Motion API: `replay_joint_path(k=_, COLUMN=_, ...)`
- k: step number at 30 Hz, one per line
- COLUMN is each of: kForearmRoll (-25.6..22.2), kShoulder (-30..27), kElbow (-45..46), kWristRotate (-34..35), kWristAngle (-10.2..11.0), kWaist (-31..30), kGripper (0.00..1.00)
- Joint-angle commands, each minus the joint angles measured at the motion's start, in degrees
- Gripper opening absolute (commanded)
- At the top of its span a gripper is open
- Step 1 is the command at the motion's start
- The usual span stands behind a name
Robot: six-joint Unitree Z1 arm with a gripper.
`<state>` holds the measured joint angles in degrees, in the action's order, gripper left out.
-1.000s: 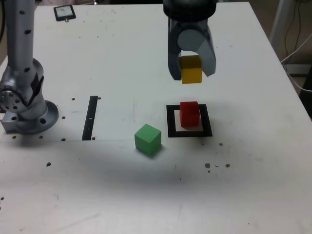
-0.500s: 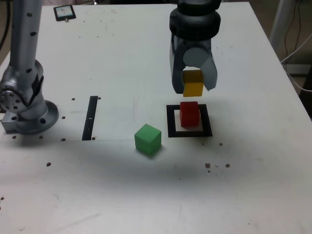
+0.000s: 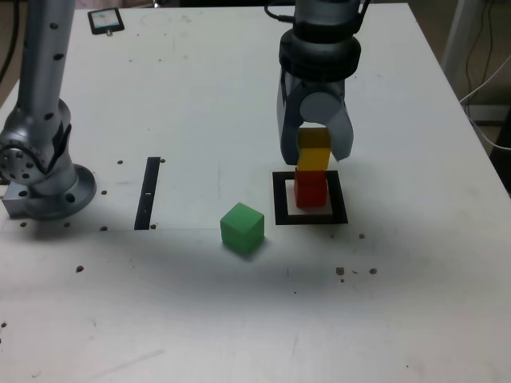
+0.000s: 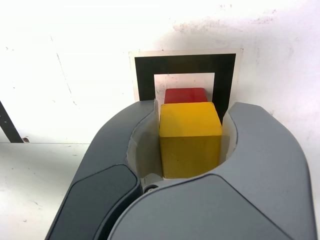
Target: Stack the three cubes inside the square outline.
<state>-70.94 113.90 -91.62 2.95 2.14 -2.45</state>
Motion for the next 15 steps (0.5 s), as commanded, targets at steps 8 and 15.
replay_joint_path(k=8, kForearmRoll=1.0, kShoulder=0.1, kElbow=1.1, kWristRotate=-0.8, kWristAngle=-1.6, kWaist=0.2, kGripper=0.22)
replay_joint_path(k=15, kForearmRoll=2.2, kShoulder=0.0, kElbow=2.6, kWristRotate=-1.1, kWristAngle=-2.6, kWaist=0.2, kGripper=0.22)
